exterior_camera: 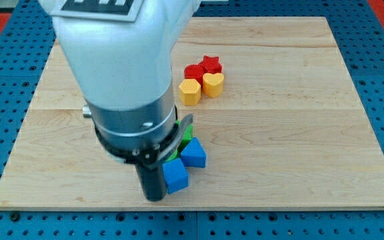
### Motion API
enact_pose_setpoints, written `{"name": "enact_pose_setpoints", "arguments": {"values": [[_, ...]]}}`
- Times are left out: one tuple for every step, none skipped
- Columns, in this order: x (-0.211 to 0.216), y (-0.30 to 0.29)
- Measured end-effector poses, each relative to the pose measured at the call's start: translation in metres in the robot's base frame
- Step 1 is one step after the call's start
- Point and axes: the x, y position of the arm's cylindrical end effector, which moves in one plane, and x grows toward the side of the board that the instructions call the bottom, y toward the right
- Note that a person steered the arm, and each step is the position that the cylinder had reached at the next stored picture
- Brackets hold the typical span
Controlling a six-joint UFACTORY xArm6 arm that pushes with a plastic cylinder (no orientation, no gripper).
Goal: Move the green star to the bottom of the yellow hexagon
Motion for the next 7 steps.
{"name": "enact_pose_setpoints", "arguments": {"values": [[-0.017, 0.017], [-0.033, 0.034], [-0.033, 0.061], [-0.051, 0.054], [-0.077, 0.038], [-0.095, 0.036], [-0.095, 0.034]]}}
